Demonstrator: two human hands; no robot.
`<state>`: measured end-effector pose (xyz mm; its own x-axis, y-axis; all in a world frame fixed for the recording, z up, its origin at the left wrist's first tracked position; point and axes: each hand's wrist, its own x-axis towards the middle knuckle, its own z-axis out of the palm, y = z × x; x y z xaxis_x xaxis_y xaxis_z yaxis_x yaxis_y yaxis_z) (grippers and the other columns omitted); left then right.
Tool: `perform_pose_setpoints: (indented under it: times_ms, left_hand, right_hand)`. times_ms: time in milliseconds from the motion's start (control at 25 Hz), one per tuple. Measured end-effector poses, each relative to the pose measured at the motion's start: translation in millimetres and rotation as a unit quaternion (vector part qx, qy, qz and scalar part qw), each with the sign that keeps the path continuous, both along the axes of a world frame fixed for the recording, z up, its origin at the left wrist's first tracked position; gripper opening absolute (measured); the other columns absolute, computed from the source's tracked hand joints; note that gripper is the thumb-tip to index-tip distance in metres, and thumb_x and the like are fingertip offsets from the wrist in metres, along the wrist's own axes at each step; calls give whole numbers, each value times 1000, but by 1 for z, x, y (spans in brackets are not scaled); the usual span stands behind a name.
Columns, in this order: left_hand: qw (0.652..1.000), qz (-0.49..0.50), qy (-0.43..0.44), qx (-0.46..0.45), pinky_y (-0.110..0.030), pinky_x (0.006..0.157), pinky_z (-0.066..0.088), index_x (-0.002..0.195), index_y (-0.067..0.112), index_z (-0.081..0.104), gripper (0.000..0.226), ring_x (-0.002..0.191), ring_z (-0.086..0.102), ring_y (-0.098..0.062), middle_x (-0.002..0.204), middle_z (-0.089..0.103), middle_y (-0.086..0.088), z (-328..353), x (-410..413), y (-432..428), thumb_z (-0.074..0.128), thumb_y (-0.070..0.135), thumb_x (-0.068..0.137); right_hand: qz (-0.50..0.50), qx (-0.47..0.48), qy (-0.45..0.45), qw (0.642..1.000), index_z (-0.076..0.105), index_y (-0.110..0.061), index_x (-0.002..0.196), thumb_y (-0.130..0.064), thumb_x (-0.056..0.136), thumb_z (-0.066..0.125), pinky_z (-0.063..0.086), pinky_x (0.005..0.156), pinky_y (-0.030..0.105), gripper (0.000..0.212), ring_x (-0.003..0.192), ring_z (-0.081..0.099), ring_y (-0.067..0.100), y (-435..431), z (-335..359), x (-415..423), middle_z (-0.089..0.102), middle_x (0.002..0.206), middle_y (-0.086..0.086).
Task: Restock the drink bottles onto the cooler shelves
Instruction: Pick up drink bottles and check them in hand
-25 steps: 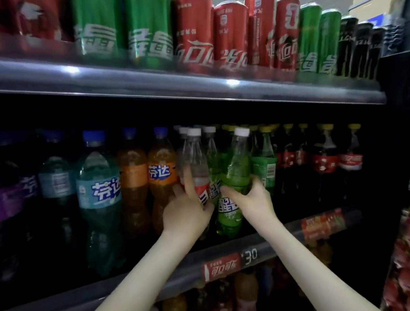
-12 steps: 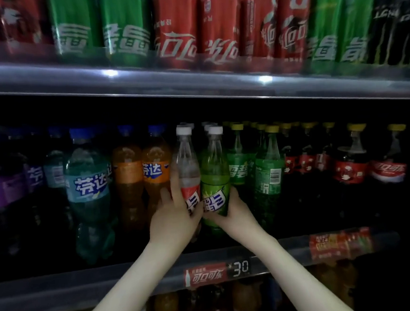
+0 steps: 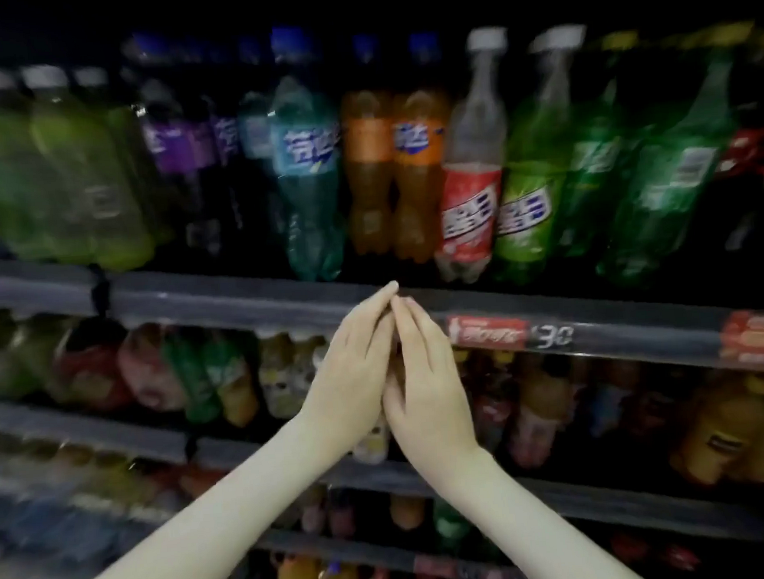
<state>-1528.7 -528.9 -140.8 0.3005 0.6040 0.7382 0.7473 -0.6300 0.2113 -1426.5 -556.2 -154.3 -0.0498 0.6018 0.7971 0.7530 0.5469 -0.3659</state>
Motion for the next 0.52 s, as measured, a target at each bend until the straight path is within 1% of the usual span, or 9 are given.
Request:
perform_pose_setpoints:
  times_ms: [40, 120, 160, 240, 320, 400, 520]
  left_hand:
    - [999, 1, 4, -33, -36, 104, 31, 133, -2, 43, 48, 124, 35, -22, 135, 50, -21, -12, -24, -8, 40, 15, 88]
    - [995, 32, 29, -85, -29, 109, 28, 130, -7, 47, 45, 125, 37, -23, 134, 50, -23, -37, -80, -23, 45, 11, 89]
    - [992, 59, 31, -111, -28, 109, 27, 129, -8, 49, 44, 126, 40, -25, 134, 49, -23, -52, -117, -33, 49, 9, 88]
    - [979, 127, 10, -156, -28, 107, 30, 128, -4, 52, 42, 125, 47, -29, 134, 50, -19, -79, -191, -57, 48, 10, 89]
    - [957, 207, -27, -200, -29, 106, 34, 132, 1, 49, 40, 126, 47, -28, 137, 48, -14, -105, -266, -89, 48, 12, 93]
    - [928, 272, -57, -250, -30, 106, 32, 136, 3, 44, 44, 129, 43, -26, 139, 44, -11, -128, -349, -127, 50, 11, 93]
    - [882, 347, -53, -316, -29, 107, 29, 141, 6, 36, 51, 132, 38, -25, 143, 38, -9, -156, -465, -173, 49, 11, 92]
  right_hand:
    - [24, -31, 8, 999, 38, -1, 143, -15, 95, 44, 30, 114, 29, 50, 137, 36, 18, -5, -12, -22, 44, 144, 12]
    - [79, -94, 11, 992, 39, -3, 143, -18, 96, 44, 33, 113, 30, 49, 136, 37, 17, -10, -35, -71, 45, 144, 9]
    - [110, -126, 1, 986, 39, -5, 143, -19, 97, 46, 34, 112, 30, 49, 135, 38, 17, -12, -46, -102, 46, 143, 8]
    - [162, -191, -36, 967, 37, -7, 144, -19, 98, 49, 33, 112, 32, 49, 136, 37, 17, -16, -67, -164, 44, 145, 6]
    - [212, -248, -82, 942, 33, -9, 146, -20, 100, 47, 31, 113, 33, 50, 138, 33, 18, -28, -89, -239, 40, 148, 4]
    - [262, -298, -119, 910, 31, -11, 147, -21, 100, 45, 30, 113, 31, 50, 139, 31, 18, -49, -111, -331, 37, 149, 3]
    - [316, -346, -162, 868, 30, -11, 147, -21, 100, 44, 29, 111, 30, 50, 140, 29, 19, -77, -141, -453, 36, 149, 4]
